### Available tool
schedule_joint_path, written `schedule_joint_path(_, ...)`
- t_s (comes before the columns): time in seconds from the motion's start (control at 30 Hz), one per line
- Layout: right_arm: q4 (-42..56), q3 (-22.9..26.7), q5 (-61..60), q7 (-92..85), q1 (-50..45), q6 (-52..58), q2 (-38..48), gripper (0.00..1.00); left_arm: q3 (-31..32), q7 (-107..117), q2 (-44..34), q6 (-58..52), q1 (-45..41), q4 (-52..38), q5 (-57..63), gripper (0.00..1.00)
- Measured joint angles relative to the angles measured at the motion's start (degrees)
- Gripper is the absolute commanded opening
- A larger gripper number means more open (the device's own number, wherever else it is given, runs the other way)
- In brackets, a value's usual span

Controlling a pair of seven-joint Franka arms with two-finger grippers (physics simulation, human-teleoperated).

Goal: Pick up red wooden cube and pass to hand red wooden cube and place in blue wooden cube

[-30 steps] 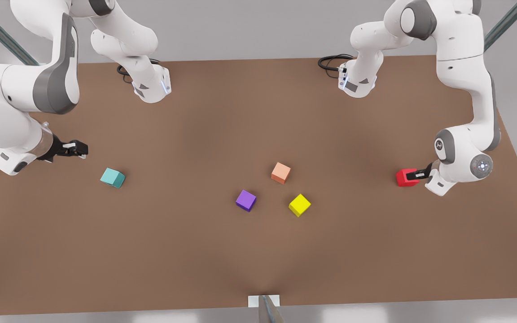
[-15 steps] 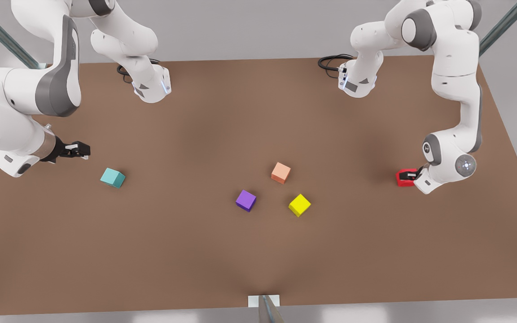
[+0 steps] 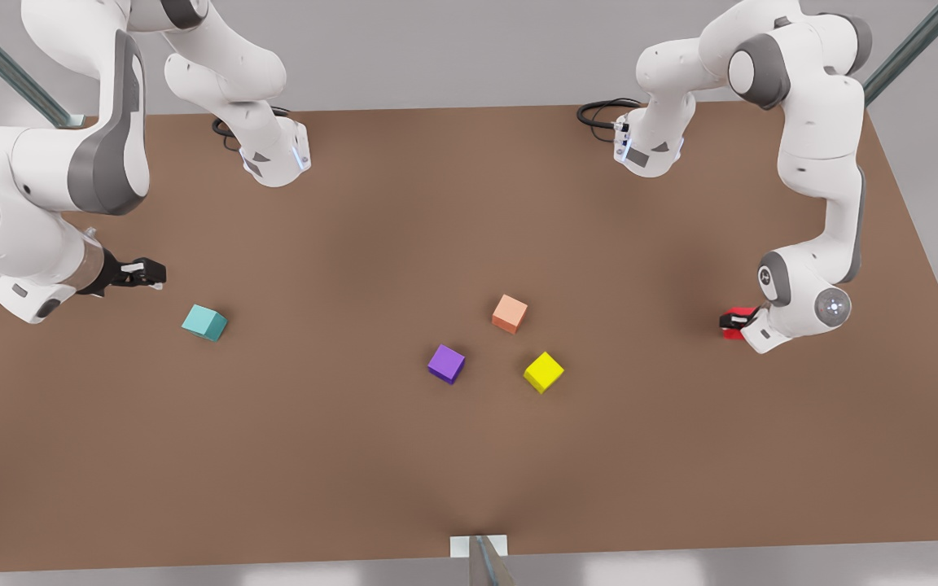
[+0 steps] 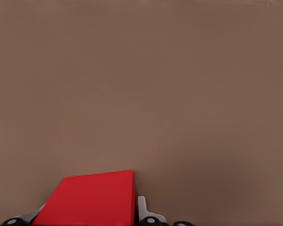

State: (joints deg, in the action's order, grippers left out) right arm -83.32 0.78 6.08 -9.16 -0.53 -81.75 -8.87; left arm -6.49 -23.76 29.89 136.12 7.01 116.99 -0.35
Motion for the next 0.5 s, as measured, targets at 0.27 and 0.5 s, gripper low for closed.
schedule_joint_path(0.27, 0.2, 0.0, -0.2, -0.2, 0.1, -0.4, -1.3, 1.00, 20.7, 5.8, 3.4, -9.1, -0.3, -23.6, -5.9, 0.67)
schedule_joint_path(0.5, 0.4, 0.0, -24.8, -8.2, 0.4, 1.2, -14.0, 1.00, 48.9, 20.8, 23.6, -18.0, -4.5, -49.6, -18.7, 0.66)
